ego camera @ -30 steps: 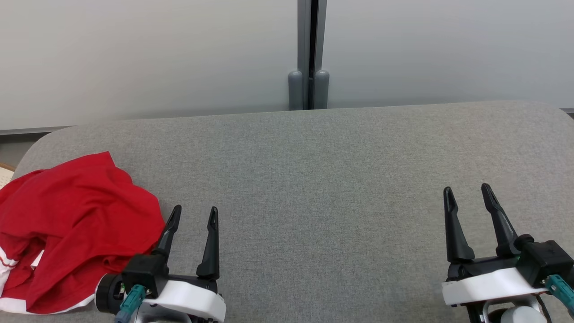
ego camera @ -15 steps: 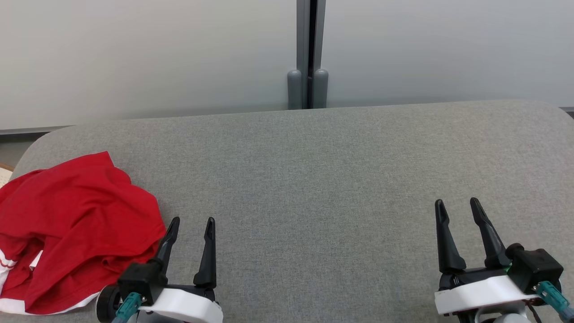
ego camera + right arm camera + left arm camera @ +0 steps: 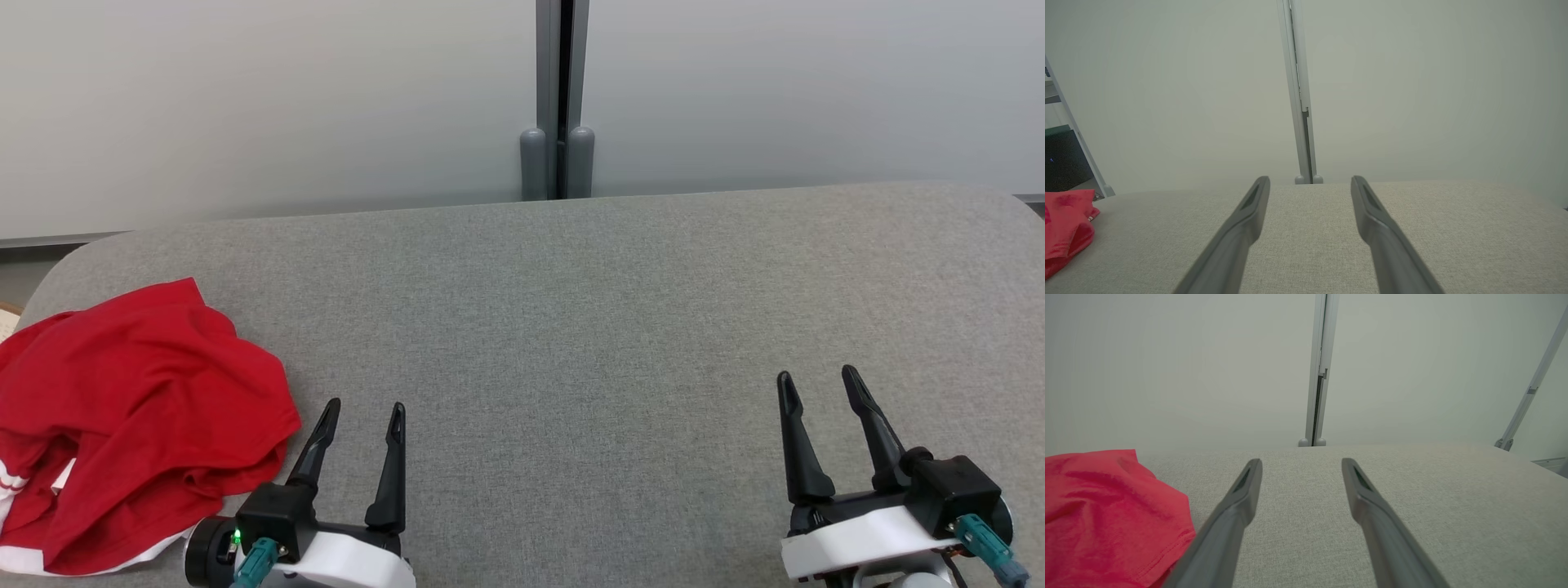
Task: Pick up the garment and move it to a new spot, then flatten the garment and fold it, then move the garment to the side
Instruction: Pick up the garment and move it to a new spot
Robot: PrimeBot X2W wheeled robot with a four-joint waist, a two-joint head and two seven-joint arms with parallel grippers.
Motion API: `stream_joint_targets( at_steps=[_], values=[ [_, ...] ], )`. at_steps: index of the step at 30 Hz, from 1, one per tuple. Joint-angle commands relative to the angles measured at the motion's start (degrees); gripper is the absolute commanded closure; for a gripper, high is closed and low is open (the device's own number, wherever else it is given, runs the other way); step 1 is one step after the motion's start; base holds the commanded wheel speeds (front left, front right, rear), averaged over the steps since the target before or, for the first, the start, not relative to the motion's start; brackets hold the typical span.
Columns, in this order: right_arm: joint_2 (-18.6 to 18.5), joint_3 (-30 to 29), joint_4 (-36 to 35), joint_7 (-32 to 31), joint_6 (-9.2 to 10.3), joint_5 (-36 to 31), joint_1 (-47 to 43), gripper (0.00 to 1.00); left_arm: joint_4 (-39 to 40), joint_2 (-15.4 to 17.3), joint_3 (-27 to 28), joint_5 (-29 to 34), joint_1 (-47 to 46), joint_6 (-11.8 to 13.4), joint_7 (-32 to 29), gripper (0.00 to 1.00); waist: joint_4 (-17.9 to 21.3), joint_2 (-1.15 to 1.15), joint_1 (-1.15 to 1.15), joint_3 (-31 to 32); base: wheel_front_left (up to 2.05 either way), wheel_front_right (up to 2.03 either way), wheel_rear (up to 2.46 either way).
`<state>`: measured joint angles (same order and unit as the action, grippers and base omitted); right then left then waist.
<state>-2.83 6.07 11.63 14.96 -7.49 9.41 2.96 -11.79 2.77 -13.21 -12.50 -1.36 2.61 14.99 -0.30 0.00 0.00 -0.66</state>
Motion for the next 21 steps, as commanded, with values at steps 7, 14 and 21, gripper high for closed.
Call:
stream_joint_targets(
  at_steps=[7, 14, 21],
  values=[
    [-0.1, 0.0, 0.3, 0.4, 0.00, 0.2, 0.0, 0.00, -0.4, 0.2, -0.3, -0.1, -0.1, 0.0, 0.3, 0.00, -1.2, 0.00, 0.00, 0.3, 0.00, 0.00, 0.00],
    [-0.1, 1.5, -0.1, 0.4, 0.00, 0.4, -1.0, 0.00, -0.6, 0.2, 0.7, 0.4, -0.3, -0.2, 0.3, 0.00, -6.0, 0.00, 0.00, 0.8, 0.00, 0.00, 0.00],
    [-0.1, 4.3, 0.2, 0.4, 0.00, 0.3, -1.3, 0.00, 0.7, 0.2, 2.4, -1.6, 0.8, 0.1, 0.3, 0.00, -13.6, 0.00, 0.00, 0.8, 0.00, 0.00, 0.00]
  ],
)
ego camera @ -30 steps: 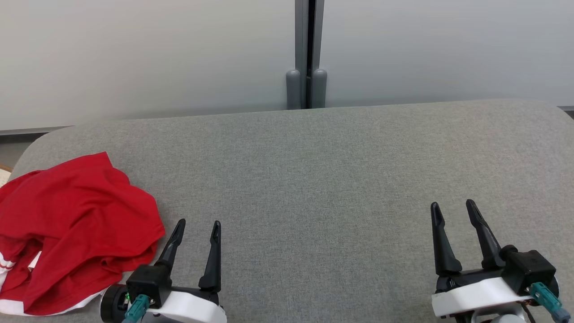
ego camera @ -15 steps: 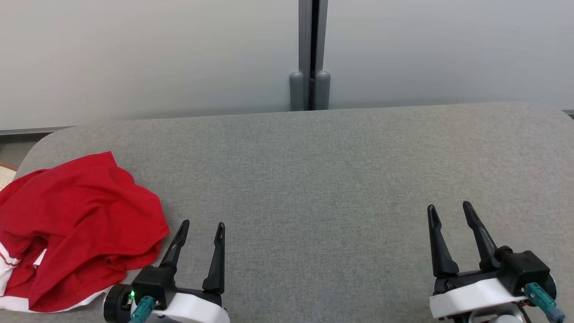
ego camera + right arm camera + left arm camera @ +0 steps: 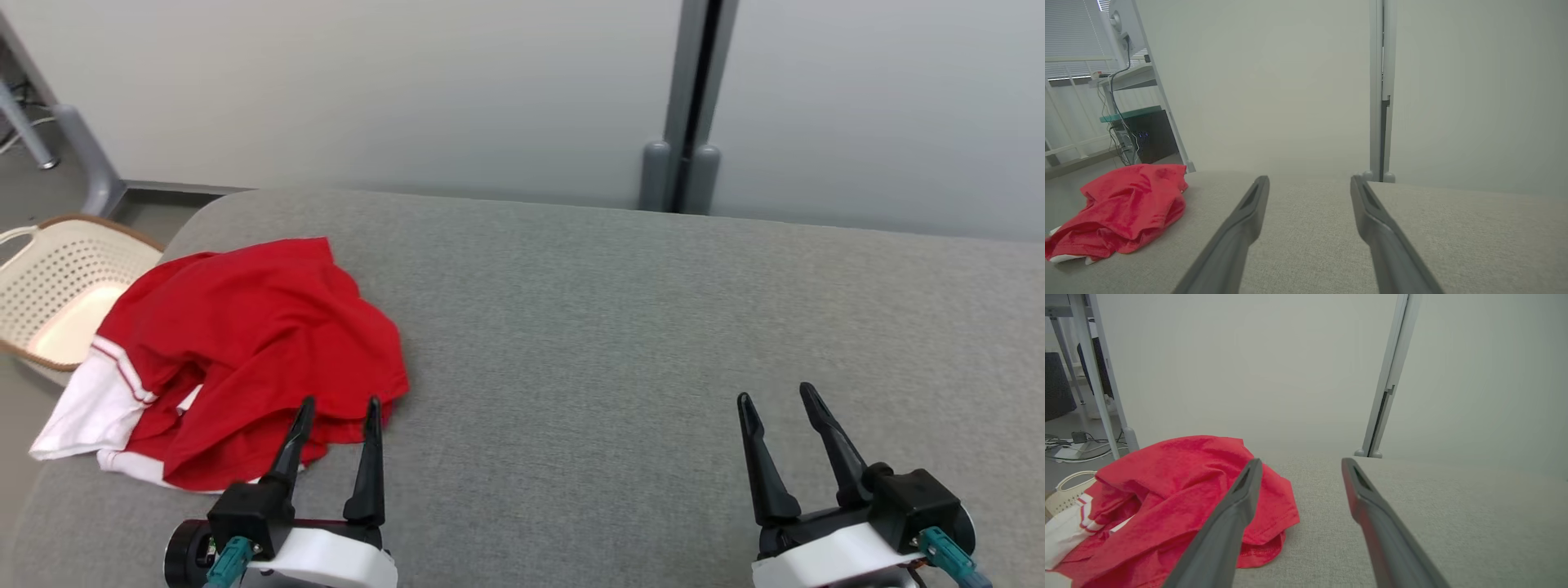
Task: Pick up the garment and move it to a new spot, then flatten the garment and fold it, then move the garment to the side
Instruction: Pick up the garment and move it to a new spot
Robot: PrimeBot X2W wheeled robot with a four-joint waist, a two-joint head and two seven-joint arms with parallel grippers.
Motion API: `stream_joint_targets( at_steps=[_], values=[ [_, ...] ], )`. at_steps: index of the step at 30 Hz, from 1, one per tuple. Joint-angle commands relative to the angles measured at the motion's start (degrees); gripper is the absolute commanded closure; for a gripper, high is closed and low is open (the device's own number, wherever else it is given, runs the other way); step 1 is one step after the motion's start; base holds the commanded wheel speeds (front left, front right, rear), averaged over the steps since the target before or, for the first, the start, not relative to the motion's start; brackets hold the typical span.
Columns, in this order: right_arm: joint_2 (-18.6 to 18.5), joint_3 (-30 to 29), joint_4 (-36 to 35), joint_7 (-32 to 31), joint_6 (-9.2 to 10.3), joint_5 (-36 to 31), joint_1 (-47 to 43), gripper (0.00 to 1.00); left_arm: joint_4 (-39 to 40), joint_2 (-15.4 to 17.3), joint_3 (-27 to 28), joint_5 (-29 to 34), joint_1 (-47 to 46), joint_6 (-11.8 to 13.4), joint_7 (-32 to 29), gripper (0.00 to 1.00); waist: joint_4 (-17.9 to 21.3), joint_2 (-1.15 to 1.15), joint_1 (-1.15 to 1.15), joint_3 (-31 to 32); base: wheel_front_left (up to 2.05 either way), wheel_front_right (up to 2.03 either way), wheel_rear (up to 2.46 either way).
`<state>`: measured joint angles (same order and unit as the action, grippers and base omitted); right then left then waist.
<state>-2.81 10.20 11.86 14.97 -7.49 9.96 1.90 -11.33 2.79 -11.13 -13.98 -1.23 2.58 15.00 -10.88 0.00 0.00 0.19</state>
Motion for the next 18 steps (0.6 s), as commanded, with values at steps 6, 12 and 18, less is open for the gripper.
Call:
stream_joint_targets(
  at_steps=[6, 12, 18],
  values=[
    [-0.2, 2.1, 0.3, 0.3, 0.00, 0.3, 0.2, 0.00, 0.5, 0.2, 1.9, -0.1, 0.8, 0.4, 0.3, 0.00, -9.3, 0.00, 0.00, -0.4, 0.00, 0.00, 0.00],
    [-0.1, 3.4, 0.9, 0.3, 0.00, 1.0, 0.6, 0.00, 0.6, 0.2, 3.1, -0.1, 1.5, 0.2, 0.3, 0.00, -14.1, 0.00, 0.00, -0.6, 0.00, 0.00, 0.00],
    [-0.2, 5.0, 1.6, 0.3, 0.00, 2.1, 0.8, 0.00, 0.8, 0.2, 3.8, -1.3, 1.8, 0.2, 0.3, 0.00, -17.1, 0.00, 0.00, -0.2, 0.00, 0.00, 0.00]
  ],
)
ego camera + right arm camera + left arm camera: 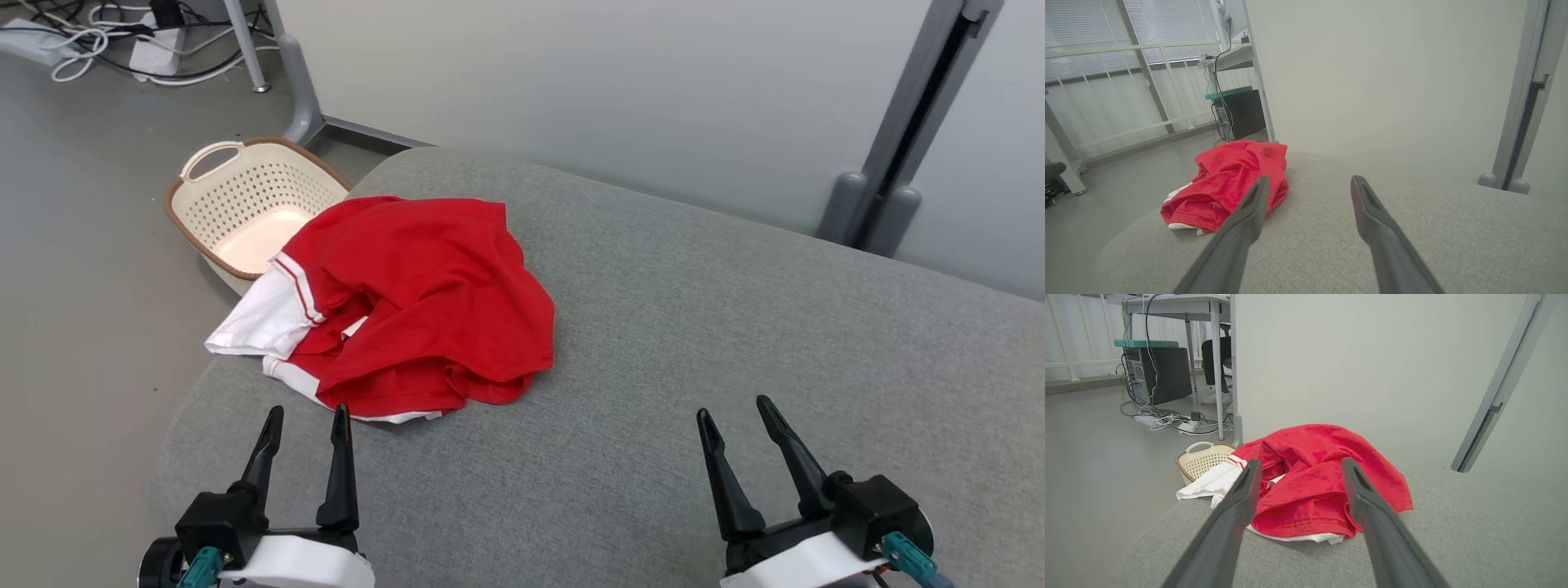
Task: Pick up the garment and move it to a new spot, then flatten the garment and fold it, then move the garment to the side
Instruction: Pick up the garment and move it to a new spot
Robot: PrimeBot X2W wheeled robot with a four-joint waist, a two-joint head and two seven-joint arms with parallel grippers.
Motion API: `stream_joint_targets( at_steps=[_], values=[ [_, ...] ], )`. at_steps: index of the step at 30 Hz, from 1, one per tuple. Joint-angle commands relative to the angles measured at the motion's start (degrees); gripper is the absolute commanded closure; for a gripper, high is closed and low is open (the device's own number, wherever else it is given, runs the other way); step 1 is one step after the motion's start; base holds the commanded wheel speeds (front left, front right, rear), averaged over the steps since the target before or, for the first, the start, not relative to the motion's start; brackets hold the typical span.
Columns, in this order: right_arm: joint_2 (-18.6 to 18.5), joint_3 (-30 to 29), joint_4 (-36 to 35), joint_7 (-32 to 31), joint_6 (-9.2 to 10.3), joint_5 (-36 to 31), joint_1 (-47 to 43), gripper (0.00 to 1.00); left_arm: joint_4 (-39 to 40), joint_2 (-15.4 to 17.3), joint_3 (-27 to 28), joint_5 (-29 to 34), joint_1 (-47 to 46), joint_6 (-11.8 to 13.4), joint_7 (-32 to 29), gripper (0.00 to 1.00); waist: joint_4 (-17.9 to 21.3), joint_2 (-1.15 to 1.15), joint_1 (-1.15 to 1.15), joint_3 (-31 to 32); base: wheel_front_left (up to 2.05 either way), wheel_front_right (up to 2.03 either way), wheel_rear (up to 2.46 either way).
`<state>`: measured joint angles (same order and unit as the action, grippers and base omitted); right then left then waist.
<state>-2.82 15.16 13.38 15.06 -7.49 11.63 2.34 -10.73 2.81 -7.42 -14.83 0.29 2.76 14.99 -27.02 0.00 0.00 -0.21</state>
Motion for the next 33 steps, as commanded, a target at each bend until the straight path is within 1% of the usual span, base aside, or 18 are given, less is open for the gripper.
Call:
stream_joint_targets(
  at_steps=[1, 3, 6, 9, 15, 20, 24, 28, 33],
  values=[
    [-0.1, 0.4, 0.2, 0.2, 0.00, 0.5, 0.4, 0.00, 0.3, 0.2, 0.1, -0.5, 0.3, 0.0, 0.3, 0.00, -1.2, 0.00, 0.00, 0.3, 0.00, 0.00, 0.00],
    [-0.1, 0.6, 0.3, 0.2, 0.00, 0.6, 0.5, 0.00, 0.3, 0.2, 0.2, -0.5, 0.3, 0.1, 0.3, 0.00, -1.4, 0.00, 0.00, 0.3, 0.00, 0.00, 0.00],
    [-0.1, 1.0, 0.6, 0.2, 0.00, 0.4, 0.9, 0.00, 0.6, 0.1, 0.6, -2.1, 0.3, 0.2, 0.3, 0.00, -1.5, 0.00, 0.00, 0.2, 0.00, 0.00, 0.00],
    [-0.1, 1.1, 0.6, 0.2, 0.00, 0.3, 1.1, 0.00, 0.4, 0.2, 1.2, -1.7, -0.2, -0.1, 0.3, 0.00, -1.5, 0.00, 0.00, 0.2, 0.00, 0.00, 0.00],
    [-0.1, 0.3, 0.7, 0.2, 0.00, -0.2, 1.2, 0.00, -0.4, 0.2, 3.4, -0.9, -1.0, 0.1, 0.3, 0.00, 0.1, 0.00, 0.00, -0.7, 0.00, 0.00, 0.00],
    [-0.2, -0.9, -0.1, 0.2, 0.00, -1.3, 1.9, 0.00, -1.7, 0.2, 6.2, 1.1, -3.5, -1.6, 0.3, 0.00, 2.2, 0.00, 0.00, -2.8, 0.00, 0.00, 0.00],
    [-0.9, -1.8, -0.5, 0.2, 0.00, -2.1, 2.8, 0.00, -5.8, 0.7, 9.3, 1.2, -7.1, -3.7, 0.2, 0.00, 4.6, 0.00, 0.00, -5.0, 0.00, 0.00, 0.00],
    [-1.8, -2.7, -1.4, 0.2, 0.00, -2.5, 4.0, 0.00, -12.4, 2.7, 11.2, 0.7, -12.2, -5.1, 0.2, 0.00, 7.4, 0.00, 0.00, -8.1, 0.00, 0.00, 0.00],
    [-3.7, -3.8, -2.6, 0.2, 0.00, -2.9, 5.3, 0.00, -20.8, 5.7, 12.3, -1.5, -21.0, -6.7, -3.0, 0.00, 10.0, 0.00, 0.00, -12.4, 0.00, 0.00, 0.00]
  ],
)
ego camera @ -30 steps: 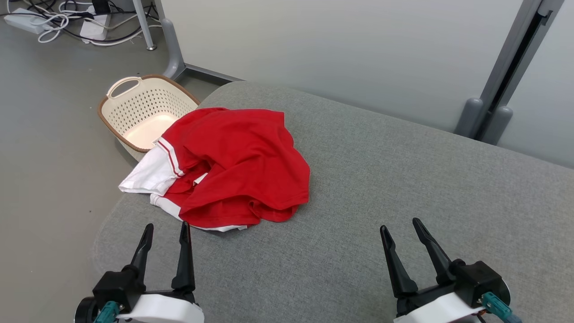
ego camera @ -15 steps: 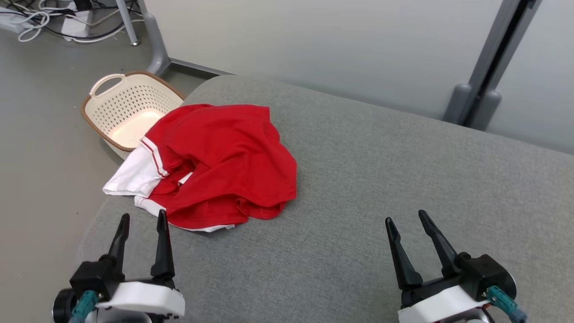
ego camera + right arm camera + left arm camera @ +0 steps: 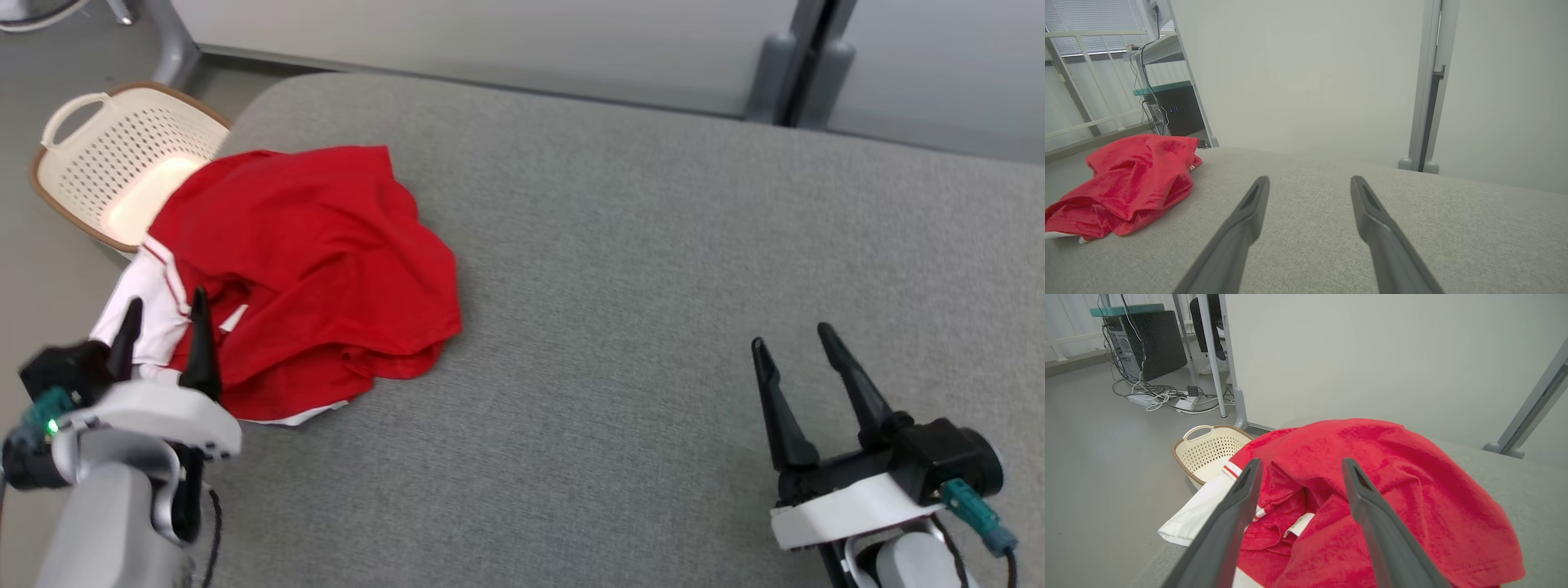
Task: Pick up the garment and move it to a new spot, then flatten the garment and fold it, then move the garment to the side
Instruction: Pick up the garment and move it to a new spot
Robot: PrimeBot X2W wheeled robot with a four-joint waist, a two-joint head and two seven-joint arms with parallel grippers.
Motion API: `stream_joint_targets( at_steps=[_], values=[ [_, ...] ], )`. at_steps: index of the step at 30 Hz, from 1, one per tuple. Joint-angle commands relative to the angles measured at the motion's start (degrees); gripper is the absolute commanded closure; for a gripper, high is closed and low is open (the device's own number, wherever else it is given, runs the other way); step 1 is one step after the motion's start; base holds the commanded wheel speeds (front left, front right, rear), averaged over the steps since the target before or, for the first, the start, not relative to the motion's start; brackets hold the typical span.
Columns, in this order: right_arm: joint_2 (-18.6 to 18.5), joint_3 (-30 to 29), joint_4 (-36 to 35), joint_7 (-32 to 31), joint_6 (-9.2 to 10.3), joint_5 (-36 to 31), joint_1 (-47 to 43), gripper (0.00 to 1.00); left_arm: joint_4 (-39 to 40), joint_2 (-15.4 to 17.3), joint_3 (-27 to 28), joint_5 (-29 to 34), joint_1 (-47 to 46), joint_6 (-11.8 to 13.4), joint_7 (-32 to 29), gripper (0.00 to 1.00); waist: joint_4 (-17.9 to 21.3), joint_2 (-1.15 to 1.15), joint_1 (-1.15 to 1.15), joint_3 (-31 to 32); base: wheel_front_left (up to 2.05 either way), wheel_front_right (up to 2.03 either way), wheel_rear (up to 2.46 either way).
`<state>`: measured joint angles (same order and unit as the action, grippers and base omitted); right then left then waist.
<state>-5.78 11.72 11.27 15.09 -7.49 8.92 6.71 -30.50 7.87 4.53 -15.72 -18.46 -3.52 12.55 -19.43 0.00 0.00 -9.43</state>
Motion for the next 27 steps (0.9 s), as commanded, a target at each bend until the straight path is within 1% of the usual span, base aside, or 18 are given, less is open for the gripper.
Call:
stream_joint_targets(
  at_steps=[1, 2, 4, 6, 7, 8, 9, 11, 12, 18, 19, 20, 23, 27],
  values=[
    [-1.0, -0.5, -0.7, 0.1, 0.00, -0.3, 1.3, 0.00, -2.5, 1.3, 0.7, -1.1, -3.9, -0.5, -1.4, 0.00, 3.0, 0.00, 0.00, -4.1, 0.00, 0.00, 0.00],
    [-1.4, -0.6, -0.8, 0.1, 0.00, -0.5, 1.5, 0.00, -4.0, 2.3, 0.5, -1.0, -5.4, -0.8, -2.2, 0.00, 3.5, 0.00, 0.00, -4.9, 0.00, 0.00, 0.00],
    [-1.6, -0.7, -0.9, 0.1, 0.00, -0.5, 1.8, 0.00, -5.3, 2.9, 0.5, -1.1, -6.8, -1.0, -2.8, 0.00, 4.1, 0.00, 0.00, -5.7, 0.00, 0.00, 0.00],
    [-2.3, -1.0, -1.6, 0.1, 0.01, -0.6, 2.7, 0.00, -10.8, 5.2, 1.8, -2.9, -12.2, -1.2, -5.6, 0.00, 5.9, 0.00, 0.00, -8.2, 0.00, 0.00, 0.00],
    [-2.3, -1.0, -1.6, 0.1, 0.01, -0.6, 2.7, 0.00, -10.8, 5.2, 1.8, -2.9, -12.2, -1.2, -5.6, 0.00, 5.9, 0.00, 0.00, -8.2, 0.00, 0.00, 0.00],
    [-2.4, -1.0, -1.7, 0.1, 0.00, -0.6, 3.0, 0.00, -13.4, 6.7, 1.8, -2.7, -14.2, -1.0, -6.8, 0.00, 6.7, 0.00, 0.00, -9.2, 0.00, 0.00, 0.00],
    [-2.4, -1.0, -1.7, 0.1, 0.00, -0.6, 3.0, 0.00, -13.4, 6.7, 1.8, -2.7, -14.2, -1.0, -6.8, 0.00, 6.7, 0.00, 0.00, -9.2, 0.00, 0.00, 0.00],
    [-2.8, -1.3, -1.9, 0.1, 0.00, -0.6, 3.3, 0.00, -16.7, 8.0, 2.1, -3.2, -17.2, -0.9, -7.9, 0.00, 7.7, 0.00, 0.00, -10.6, 0.00, 0.00, 0.00],
    [-2.8, -1.3, -1.9, 0.1, 0.00, -0.6, 3.3, 0.00, -16.7, 8.0, 2.1, -3.2, -17.2, -0.9, -7.9, 0.00, 7.7, 0.00, 0.00, -10.6, 0.00, 0.00, 0.00],
    [-3.1, -1.4, -2.3, 0.1, 0.01, -0.8, 3.9, 0.00, -23.0, 9.8, 1.9, -3.4, -21.3, -1.0, -8.7, 0.00, 8.7, 0.00, 0.00, -12.5, 0.00, 0.00, 0.00],
    [-3.1, -1.5, -2.3, 0.1, 0.00, -0.9, 3.9, 0.00, -23.8, 10.0, 1.8, -3.5, -21.8, -1.0, -8.5, 0.74, 8.8, 0.00, 0.00, -12.6, 0.00, 0.00, 0.00],
    [-3.1, -1.4, -2.3, 0.1, 0.00, -0.9, 4.0, 0.00, -24.6, 10.3, 1.7, -3.4, -22.3, -1.1, -8.2, 1.00, 8.8, 0.00, 0.00, -12.7, 0.00, 0.00, 0.00],
    [-3.0, -1.5, -2.0, 0.1, 0.00, -0.9, 4.1, 0.00, -26.5, 10.9, 1.6, -3.3, -23.3, -1.2, -6.4, 1.00, 9.0, 0.00, 0.00, -12.4, 0.00, 0.00, 0.00],
    [-2.4, -1.4, -1.4, 0.1, 0.00, -0.8, 3.8, 0.00, -27.9, 11.1, 1.3, -2.9, -23.8, -1.1, -2.5, 1.00, 9.0, 0.00, 0.00, -10.7, 0.00, 0.00, 0.00]
  ],
)
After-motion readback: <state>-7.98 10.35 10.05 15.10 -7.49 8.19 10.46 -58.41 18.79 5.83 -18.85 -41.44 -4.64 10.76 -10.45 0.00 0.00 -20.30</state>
